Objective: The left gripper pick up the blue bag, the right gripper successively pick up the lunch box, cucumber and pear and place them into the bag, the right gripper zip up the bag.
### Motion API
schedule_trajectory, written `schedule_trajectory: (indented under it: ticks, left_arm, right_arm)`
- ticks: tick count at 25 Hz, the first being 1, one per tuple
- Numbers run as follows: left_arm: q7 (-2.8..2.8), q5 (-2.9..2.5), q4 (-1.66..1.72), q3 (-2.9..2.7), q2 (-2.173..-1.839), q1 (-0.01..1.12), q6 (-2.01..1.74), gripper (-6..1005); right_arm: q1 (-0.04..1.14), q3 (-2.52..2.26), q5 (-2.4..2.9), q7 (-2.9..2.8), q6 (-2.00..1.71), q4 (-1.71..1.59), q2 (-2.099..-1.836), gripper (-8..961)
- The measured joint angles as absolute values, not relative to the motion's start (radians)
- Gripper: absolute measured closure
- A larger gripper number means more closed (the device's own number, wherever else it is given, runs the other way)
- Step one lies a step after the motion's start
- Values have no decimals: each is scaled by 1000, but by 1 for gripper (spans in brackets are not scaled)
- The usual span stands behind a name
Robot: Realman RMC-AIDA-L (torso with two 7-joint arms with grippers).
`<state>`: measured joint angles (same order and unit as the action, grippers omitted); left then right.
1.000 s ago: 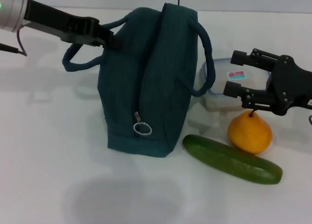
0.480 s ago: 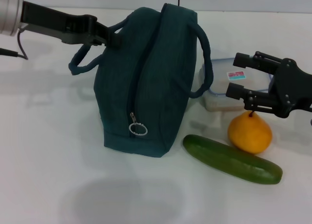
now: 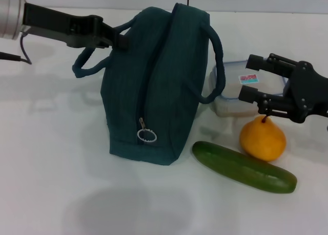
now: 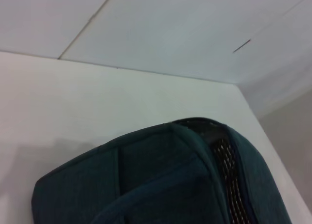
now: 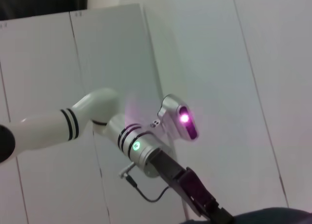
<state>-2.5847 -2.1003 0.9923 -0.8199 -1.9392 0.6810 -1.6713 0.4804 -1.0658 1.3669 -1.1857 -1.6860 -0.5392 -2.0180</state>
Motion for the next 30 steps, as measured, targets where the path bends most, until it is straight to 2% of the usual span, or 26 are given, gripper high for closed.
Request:
schedule_trajectory:
  ticks: [7, 17, 30]
  left_arm:
    - [-2579, -2093, 991, -744, -1964, 676, -1670, 935]
    - [-2571, -2004, 991, -726, -1976, 625, -1669, 935]
    - [-2537, -1966, 991, -725, -1994, 604, -1668, 935]
  right_arm:
    - [469, -1063, 1297, -1196, -1710, -504, -2014, 172]
    - [455, -1063, 1030, -1277, -1628, -327, -2011, 172]
    - [427, -1066, 737, -1388, -1431, -105, -2023, 173]
